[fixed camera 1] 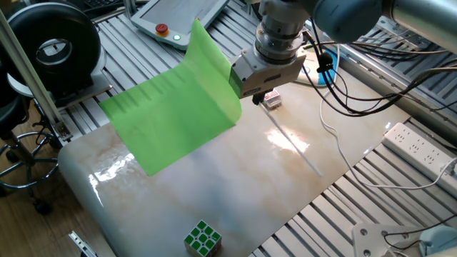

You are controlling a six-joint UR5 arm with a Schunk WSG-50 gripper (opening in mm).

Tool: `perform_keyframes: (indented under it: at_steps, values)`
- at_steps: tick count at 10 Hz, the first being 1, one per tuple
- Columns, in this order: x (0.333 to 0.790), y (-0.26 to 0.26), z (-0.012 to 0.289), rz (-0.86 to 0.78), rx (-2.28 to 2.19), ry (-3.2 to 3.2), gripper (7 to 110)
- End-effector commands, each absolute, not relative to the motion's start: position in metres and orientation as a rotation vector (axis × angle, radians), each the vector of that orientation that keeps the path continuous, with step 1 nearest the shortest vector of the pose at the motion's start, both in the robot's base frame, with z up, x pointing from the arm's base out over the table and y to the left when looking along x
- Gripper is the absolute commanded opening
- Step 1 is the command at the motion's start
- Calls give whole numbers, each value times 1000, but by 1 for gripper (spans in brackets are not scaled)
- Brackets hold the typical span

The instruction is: Wave the flag

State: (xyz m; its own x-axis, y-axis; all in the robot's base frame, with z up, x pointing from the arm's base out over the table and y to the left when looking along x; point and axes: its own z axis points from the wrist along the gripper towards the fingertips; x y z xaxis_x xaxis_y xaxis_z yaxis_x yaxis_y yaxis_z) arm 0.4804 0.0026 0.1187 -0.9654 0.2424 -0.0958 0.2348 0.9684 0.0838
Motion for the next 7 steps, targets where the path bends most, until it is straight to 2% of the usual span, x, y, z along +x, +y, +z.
perform_keyframes:
  at_steps: [1,7]
  values:
    - [493,9,122,161,380,2961,7]
    - [505,10,125,179,402,2911,7]
